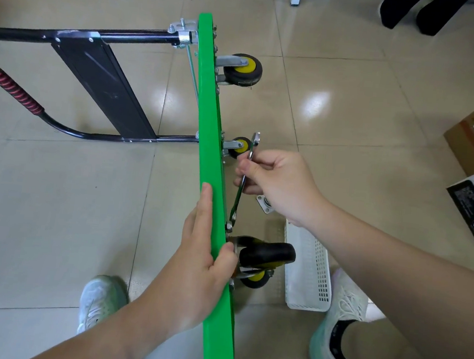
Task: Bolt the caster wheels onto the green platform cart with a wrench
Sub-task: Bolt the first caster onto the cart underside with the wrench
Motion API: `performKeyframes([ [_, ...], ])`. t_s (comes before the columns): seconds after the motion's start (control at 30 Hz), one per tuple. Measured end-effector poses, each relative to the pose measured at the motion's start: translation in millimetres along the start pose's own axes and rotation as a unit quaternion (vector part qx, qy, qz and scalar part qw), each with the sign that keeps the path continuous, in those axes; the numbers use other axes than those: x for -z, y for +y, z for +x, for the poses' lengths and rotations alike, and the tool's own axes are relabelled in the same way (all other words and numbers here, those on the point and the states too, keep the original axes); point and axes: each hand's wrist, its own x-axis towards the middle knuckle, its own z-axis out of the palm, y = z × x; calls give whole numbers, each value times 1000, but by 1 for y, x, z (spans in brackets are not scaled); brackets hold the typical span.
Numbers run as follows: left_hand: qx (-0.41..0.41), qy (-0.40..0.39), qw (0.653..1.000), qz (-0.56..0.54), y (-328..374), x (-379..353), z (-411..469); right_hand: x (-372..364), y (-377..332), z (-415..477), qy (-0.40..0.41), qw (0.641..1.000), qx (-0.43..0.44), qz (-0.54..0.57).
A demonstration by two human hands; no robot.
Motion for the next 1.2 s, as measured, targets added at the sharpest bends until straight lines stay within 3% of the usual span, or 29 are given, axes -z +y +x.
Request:
performKeyframes([
  [0.6,-14,-7,999,30,-6,3,2,-13,35,44,-108,975,-191,-20],
  [0.87,-17,-11,999,29,-7,4,1,-14,28,39,-100,980,-172,-24],
  [1.2,-20,-9,1000,16,-3,3,1,-12,17,10,-93,992,-80,-5],
])
